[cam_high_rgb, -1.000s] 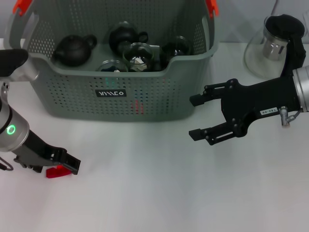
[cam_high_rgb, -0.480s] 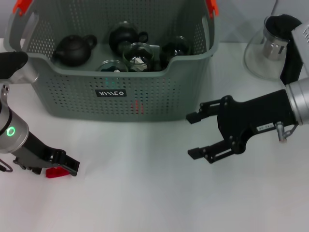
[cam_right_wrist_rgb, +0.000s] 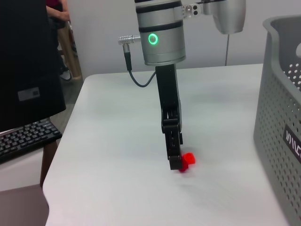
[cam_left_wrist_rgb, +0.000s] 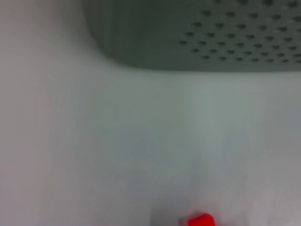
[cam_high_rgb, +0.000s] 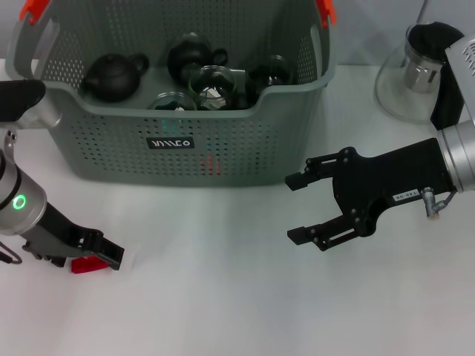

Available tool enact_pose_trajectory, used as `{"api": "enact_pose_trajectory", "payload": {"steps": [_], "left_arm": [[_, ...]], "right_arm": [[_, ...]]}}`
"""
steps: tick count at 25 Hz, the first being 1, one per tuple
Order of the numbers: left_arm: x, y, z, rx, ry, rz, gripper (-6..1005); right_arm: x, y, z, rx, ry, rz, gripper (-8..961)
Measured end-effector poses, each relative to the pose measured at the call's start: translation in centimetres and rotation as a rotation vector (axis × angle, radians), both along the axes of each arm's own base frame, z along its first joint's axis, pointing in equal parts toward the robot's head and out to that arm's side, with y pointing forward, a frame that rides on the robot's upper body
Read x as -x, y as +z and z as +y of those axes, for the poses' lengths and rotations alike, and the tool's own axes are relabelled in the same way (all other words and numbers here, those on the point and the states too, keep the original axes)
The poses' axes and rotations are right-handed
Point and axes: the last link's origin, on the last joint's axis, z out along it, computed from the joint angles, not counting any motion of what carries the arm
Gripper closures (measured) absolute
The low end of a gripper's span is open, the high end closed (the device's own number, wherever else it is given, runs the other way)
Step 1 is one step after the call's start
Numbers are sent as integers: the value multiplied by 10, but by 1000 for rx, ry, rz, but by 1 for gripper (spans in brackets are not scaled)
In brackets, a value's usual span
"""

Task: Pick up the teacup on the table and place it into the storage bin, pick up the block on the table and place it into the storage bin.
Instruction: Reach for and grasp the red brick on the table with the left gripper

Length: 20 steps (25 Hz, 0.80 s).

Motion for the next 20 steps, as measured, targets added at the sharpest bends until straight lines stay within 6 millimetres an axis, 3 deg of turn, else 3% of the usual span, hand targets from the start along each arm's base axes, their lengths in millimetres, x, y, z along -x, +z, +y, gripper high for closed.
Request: {"api": "enact_pose_trajectory", "payload": {"steps": [20], "left_arm": [[-4, -6, 0, 19, -18, 6, 170]], "right_arm": [[1, 0, 1, -5, -1, 7, 86]]}}
